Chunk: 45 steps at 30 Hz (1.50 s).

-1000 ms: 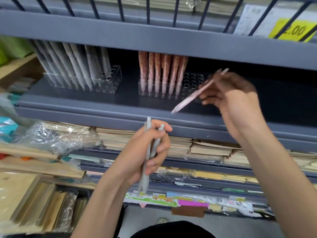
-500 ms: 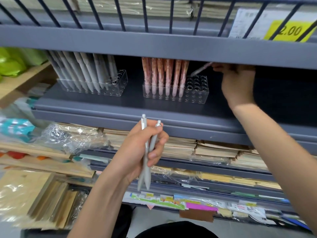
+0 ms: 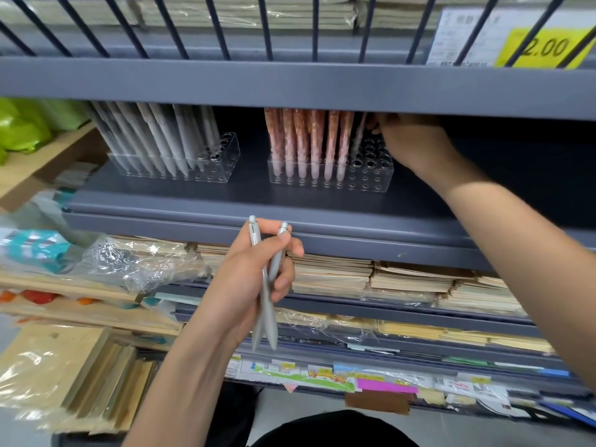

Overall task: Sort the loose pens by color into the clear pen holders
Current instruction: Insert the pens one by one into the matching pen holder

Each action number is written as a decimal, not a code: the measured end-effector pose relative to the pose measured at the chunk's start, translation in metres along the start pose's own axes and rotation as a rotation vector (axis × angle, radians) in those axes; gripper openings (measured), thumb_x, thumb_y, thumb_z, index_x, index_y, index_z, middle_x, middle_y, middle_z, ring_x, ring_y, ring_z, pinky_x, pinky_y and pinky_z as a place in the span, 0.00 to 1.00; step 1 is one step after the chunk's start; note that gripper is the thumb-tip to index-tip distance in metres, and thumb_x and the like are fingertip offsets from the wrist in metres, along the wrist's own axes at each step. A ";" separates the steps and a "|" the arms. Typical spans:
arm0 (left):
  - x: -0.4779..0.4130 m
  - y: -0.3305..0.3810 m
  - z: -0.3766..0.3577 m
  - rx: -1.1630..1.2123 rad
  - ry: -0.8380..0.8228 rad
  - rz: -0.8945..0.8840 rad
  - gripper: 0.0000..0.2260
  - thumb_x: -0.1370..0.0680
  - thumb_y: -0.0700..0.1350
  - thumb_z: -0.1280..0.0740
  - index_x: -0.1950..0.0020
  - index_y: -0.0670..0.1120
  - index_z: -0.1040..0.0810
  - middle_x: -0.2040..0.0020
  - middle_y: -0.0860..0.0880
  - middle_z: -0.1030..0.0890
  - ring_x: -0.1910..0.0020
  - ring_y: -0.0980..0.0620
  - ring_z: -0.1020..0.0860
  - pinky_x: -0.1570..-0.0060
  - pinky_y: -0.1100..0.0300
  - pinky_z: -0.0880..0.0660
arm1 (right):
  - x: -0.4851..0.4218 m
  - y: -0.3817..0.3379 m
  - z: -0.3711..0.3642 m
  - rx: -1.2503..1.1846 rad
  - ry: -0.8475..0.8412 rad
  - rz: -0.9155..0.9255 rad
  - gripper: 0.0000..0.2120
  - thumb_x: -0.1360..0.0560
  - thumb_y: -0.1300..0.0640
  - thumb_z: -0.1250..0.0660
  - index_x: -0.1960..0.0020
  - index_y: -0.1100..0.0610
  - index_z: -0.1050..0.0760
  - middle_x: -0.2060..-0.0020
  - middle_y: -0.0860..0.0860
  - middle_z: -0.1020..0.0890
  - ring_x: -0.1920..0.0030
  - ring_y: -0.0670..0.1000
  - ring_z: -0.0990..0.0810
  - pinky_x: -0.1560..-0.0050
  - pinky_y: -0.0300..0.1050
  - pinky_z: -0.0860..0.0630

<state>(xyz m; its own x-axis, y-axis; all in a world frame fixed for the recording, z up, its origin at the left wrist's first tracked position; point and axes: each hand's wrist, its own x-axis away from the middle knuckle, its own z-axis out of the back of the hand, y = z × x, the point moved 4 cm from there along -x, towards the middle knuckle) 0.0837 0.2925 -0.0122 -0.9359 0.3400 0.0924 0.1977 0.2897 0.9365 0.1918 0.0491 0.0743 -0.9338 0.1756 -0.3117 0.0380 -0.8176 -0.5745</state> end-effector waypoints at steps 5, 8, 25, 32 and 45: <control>-0.004 -0.002 -0.002 -0.002 -0.041 -0.024 0.01 0.18 0.41 0.37 0.46 0.46 0.27 0.59 0.45 0.20 0.75 0.53 0.32 0.77 0.63 0.35 | 0.000 0.009 -0.002 -0.050 -0.059 -0.055 0.17 0.17 0.51 0.46 0.45 0.58 0.22 0.46 0.56 0.18 0.43 0.58 0.20 0.36 0.54 0.28; -0.006 -0.002 -0.002 -0.020 -0.052 -0.031 0.05 0.19 0.44 0.35 0.44 0.46 0.26 0.58 0.45 0.18 0.75 0.53 0.31 0.76 0.63 0.34 | 0.013 0.011 0.007 -0.269 0.147 -0.080 0.11 0.21 0.51 0.39 0.48 0.55 0.21 0.51 0.53 0.17 0.50 0.49 0.20 0.39 0.47 0.26; -0.011 -0.013 -0.023 0.073 -0.155 0.088 0.15 0.25 0.37 0.46 0.38 0.43 0.36 0.69 0.38 0.24 0.81 0.49 0.35 0.80 0.64 0.37 | 0.120 -0.033 -0.023 -0.556 -0.440 0.112 0.04 0.26 0.58 0.27 0.53 0.57 0.14 0.65 0.51 0.15 0.64 0.41 0.20 0.60 0.32 0.24; -0.007 -0.019 -0.017 -0.026 -0.220 0.104 0.11 0.28 0.42 0.42 0.46 0.43 0.33 0.66 0.40 0.22 0.77 0.46 0.31 0.75 0.59 0.31 | 0.111 -0.019 -0.017 -0.873 -0.170 -0.110 0.04 0.24 0.62 0.30 0.56 0.58 0.17 0.68 0.50 0.20 0.73 0.46 0.32 0.75 0.38 0.36; 0.003 -0.005 0.019 0.035 -0.136 0.113 0.09 0.19 0.43 0.41 0.41 0.42 0.29 0.64 0.46 0.25 0.80 0.54 0.39 0.80 0.65 0.39 | 0.126 -0.060 -0.053 -0.894 -0.225 -0.103 0.05 0.23 0.61 0.31 0.51 0.63 0.19 0.64 0.55 0.15 0.67 0.51 0.18 0.65 0.41 0.21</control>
<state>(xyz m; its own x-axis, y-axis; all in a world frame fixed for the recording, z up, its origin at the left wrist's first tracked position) 0.0852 0.3087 -0.0232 -0.8596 0.4891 0.1479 0.3118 0.2728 0.9101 0.0908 0.1496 0.0294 -0.9913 0.0368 -0.1262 0.1239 -0.0610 -0.9904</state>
